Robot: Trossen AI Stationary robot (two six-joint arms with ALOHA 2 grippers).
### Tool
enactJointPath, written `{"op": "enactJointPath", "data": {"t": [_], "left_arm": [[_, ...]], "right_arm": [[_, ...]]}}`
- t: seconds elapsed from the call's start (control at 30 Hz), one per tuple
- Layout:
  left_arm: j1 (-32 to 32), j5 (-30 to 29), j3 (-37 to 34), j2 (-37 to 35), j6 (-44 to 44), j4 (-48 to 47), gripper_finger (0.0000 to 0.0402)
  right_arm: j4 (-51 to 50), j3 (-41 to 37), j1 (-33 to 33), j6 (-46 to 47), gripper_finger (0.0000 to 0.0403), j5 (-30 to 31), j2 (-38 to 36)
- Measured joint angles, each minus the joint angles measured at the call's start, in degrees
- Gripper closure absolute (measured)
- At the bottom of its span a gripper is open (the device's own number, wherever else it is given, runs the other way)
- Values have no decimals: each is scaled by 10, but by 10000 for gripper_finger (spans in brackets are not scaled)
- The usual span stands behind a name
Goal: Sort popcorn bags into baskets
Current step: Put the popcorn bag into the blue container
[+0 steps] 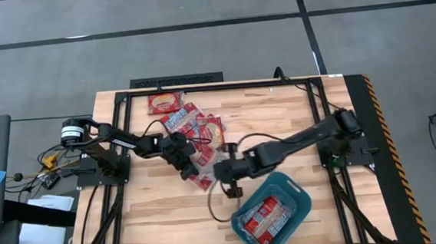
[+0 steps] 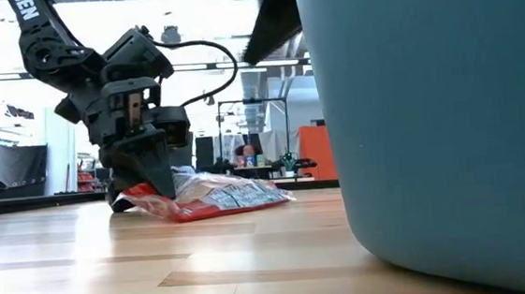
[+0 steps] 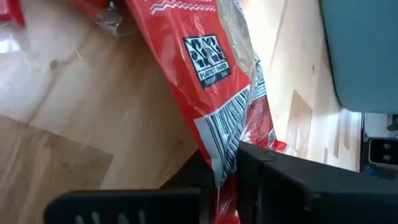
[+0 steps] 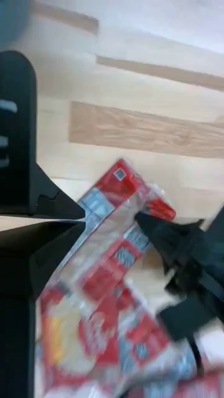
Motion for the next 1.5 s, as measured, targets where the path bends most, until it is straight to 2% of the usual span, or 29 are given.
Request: {"op": "enactJointPath", "data": {"t": [0.2,0.33,0.5,0.7,0.93,1.1,1.3,1.5], "left_arm": [[-12,30,49,-38,-86,-5,396],[-35,5,106,-65,-139,-9,396],[-91,-18,201,-59,-166,-41,397],[-160,-51,332,-5,-148,-105,397],[-202,-66,457,101,-106,-159,397],[-215,-56,512,178,-116,-160,397],[-231,-40,546,232,-142,-161,397],[-236,-32,548,263,-166,-157,394]], "right_arm": [[-126,0,62,73,361,99,-83],[-222,0,106,161,361,171,-132],[-324,0,159,273,361,250,-182],[-411,0,203,380,361,324,-220],[-436,0,225,430,361,341,-236],[-436,0,236,431,361,340,-229],[-435,0,239,442,361,338,-229],[-435,0,243,442,361,340,-229]]}}
